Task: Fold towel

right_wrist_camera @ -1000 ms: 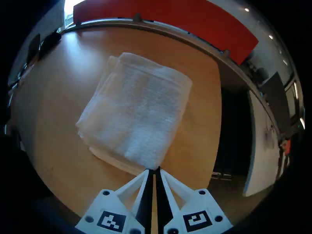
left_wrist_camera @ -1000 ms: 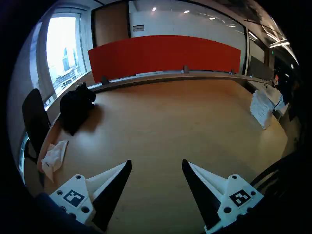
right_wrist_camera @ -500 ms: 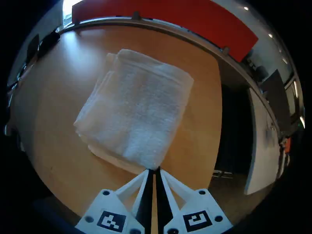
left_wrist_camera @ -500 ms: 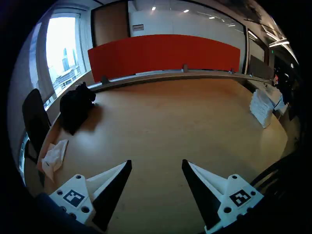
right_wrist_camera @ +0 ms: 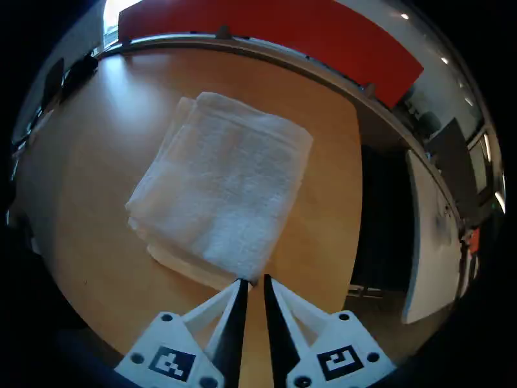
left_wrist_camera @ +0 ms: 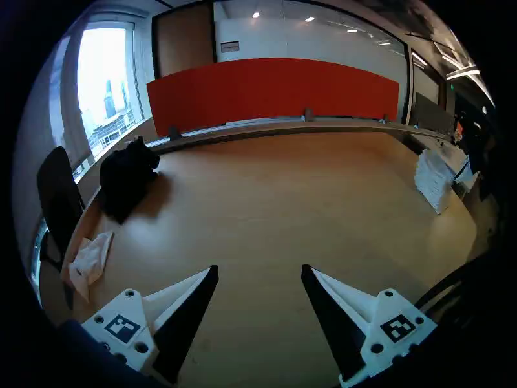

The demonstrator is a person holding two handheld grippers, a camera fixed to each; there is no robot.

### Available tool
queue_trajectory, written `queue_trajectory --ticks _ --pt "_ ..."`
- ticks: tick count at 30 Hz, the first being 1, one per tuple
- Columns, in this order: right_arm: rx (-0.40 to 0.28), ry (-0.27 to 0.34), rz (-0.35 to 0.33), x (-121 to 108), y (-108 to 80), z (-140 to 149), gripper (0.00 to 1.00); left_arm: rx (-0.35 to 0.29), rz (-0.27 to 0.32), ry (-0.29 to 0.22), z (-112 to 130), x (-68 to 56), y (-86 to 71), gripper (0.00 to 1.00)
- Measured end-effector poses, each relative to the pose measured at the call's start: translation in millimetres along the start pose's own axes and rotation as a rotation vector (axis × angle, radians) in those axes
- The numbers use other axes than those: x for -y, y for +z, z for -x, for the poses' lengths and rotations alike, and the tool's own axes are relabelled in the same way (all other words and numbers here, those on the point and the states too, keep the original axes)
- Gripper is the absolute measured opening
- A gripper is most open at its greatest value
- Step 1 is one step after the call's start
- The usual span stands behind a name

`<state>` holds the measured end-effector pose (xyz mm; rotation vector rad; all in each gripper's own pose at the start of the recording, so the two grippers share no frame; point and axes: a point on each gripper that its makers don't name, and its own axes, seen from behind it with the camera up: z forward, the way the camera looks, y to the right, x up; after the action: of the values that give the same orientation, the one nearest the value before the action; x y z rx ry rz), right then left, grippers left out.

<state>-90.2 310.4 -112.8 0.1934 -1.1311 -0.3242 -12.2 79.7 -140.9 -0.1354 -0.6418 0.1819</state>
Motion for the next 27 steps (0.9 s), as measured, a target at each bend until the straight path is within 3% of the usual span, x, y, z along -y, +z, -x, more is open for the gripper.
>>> queue_trajectory --ticks 3,5,9,16,27 --pt "-0.009 0.003 0.009 -1 -3.5 -1 0.62 -0.003 -0.001 -0.002 -1 1.1 0.5 0.96" --pt "-0.018 0.008 0.014 0 -6.0 -2 0.69 -0.005 0.0 -0.003 -2 1.5 0.8 0.96" --pt "-0.038 0.023 0.028 1 -11.3 -6 0.98 -0.007 0.004 -0.009 -3 2.0 2.3 0.96" --pt "-0.064 0.078 0.052 6 -18.1 -13 1.0 -0.018 0.004 -0.021 -7 6.2 5.5 0.96" --pt "-0.111 0.24 0.075 16 -21.1 -23 1.0 -0.036 -0.033 -0.039 -14 20.6 7.8 0.96"
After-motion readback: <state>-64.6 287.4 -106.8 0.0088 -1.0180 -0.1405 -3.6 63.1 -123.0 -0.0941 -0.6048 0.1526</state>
